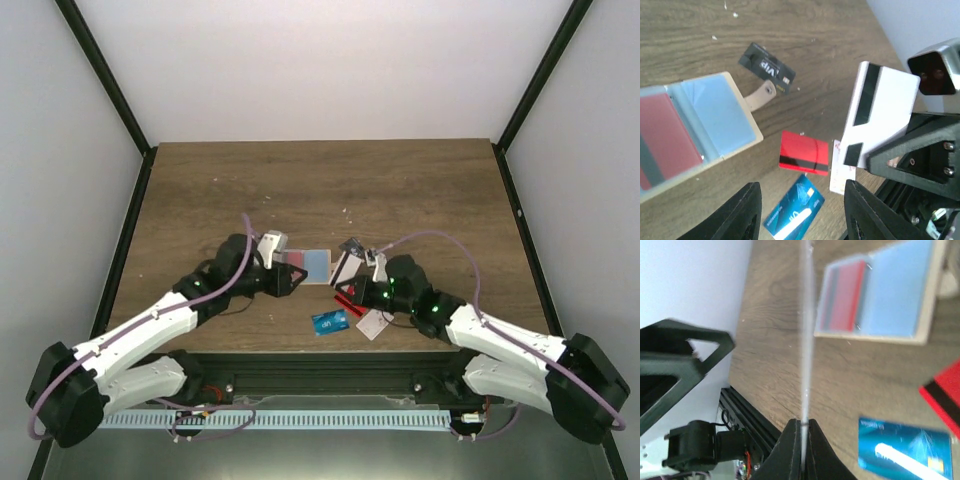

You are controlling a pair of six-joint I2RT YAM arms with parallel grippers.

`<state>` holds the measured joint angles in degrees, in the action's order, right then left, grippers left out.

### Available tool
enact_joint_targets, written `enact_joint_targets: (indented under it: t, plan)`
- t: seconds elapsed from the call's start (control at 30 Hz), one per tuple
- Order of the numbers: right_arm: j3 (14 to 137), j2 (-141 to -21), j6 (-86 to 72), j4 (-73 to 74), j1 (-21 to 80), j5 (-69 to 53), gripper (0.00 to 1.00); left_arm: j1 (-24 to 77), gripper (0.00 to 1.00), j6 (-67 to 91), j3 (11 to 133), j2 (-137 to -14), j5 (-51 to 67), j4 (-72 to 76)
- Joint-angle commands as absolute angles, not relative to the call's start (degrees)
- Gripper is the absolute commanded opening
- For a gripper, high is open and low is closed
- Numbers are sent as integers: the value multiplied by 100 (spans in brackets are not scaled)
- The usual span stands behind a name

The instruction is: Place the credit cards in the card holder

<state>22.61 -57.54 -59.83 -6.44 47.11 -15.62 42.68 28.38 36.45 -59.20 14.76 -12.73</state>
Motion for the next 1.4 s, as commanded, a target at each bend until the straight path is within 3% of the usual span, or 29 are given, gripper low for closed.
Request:
enact_joint_targets:
  t: [0.0, 0.13, 0.4, 0.53, 0.67, 0.73, 0.77, 0.87, 0.93, 1.07, 1.37]
  plan:
    - [2776, -5875, -3894, -710, 4279, -2796, 1, 3701, 48, 2643, 3544, -5984, 2862, -545]
    - [2973, -6058, -3255, -838, 3967, -4033, 1, 3622, 49, 2678, 3370, -6068, 3735, 381]
    - [3344, -6215, -2883, -970, 3928, -5025, 1, 3630, 47, 3058, 3147, -6206, 4480, 1589]
    - [3345, -6379, -2869, -1209, 3929, -5366, 1, 3636, 32, 3072, 3135, -6287, 4650, 1753]
    - [3360, -6526, -2896, -1396, 3929, -5583, 1, 3651, 6, 3207, 3071, -6336, 4822, 2040]
    - [3380, -6535, -2912, -1359, 3929, -5478, 1, 3652, 4, 3241, 3060, -6319, 4791, 2046]
    - [3431, -6545, -2890, -1256, 3927, -5363, 6, 3648, 4, 3246, 3063, -6289, 4724, 1989]
    - [3663, -6657, -2784, -612, 3912, -4593, 45, 3621, 4, 3013, 3309, -6263, 3939, 1112]
    - [3831, -6879, -2792, -89, 3890, -3713, 62, 3547, 4, 2815, 3623, -6391, 3095, 232]
    - [4117, -7566, -3048, 425, 3842, -2656, 67, 3273, 4, 2646, 4073, -6827, 2075, -621]
    - [4748, -8429, -3141, 1044, 3841, -1222, 68, 2739, 4, 2560, 4525, -8107, 2033, -910]
